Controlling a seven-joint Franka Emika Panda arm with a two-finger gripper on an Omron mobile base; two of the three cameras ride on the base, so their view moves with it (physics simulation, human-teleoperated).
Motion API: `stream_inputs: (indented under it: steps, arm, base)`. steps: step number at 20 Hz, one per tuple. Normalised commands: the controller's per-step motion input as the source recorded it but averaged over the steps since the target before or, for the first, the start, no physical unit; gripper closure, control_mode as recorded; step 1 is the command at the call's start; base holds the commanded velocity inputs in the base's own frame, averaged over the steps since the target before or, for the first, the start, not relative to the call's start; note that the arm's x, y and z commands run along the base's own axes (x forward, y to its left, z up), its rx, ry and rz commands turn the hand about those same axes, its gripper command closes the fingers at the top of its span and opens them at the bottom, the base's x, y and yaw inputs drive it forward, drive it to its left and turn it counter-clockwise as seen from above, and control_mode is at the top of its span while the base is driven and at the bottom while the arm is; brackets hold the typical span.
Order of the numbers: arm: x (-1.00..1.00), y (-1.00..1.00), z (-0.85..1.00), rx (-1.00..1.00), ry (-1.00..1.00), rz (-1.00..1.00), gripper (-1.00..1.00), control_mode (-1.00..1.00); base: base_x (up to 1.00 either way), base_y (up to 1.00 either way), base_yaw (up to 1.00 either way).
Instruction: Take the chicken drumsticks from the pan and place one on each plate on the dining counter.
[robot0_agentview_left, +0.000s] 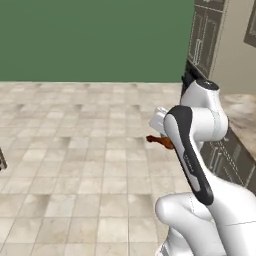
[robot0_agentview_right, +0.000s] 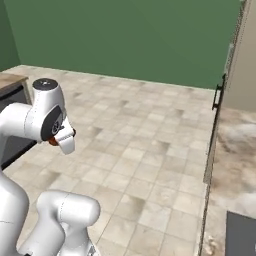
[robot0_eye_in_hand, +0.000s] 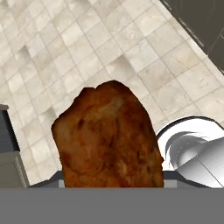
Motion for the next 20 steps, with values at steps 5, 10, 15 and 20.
stream_inputs:
  steps: [5,10,15,20]
  arm:
    - [0.00,0.00,0.00,0.00,0.00,0.00,1.00,1.00]
    - [0.00,0.00,0.00,0.00,0.00,0.00,1.00,1.00]
    - [0.00,0.00,0.00,0.00,0.00,0.00,1.00,1.00]
    - [0.00,0.00,0.00,0.00,0.00,0.00,1.00,1.00]
  base:
    - [1.00,0.17,0.00]
    - [1.00,0.18,0.17]
    - [1.00,0.01,0.46]
    - [1.00,0.00,0.52]
